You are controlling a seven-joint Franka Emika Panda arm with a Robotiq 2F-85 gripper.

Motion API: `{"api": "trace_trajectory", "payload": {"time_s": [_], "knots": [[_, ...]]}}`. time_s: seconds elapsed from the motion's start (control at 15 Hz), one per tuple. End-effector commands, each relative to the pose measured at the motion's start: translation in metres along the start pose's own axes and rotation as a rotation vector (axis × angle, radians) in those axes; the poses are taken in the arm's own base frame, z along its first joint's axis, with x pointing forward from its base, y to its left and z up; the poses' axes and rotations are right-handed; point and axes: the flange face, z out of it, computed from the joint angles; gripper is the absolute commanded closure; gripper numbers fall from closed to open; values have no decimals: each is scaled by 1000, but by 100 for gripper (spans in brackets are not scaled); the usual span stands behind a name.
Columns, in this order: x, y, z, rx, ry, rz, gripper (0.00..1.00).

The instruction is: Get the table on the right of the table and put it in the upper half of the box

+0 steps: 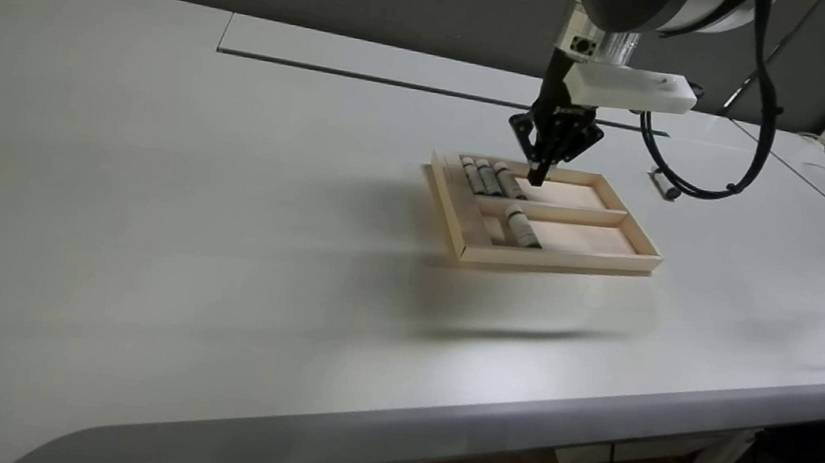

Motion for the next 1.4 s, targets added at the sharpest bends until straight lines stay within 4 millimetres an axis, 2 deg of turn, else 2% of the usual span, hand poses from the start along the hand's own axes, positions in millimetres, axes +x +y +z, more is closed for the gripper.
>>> {"api": "trace_trajectory", "payload": {"time_s": [0.0, 0.33, 1.33], "knots": [[-3, -2, 7, 4, -37, 27, 100], [-4, -5, 12, 16, -42, 28, 100], [-2, -23, 3, 75, -19, 27, 100]]}}
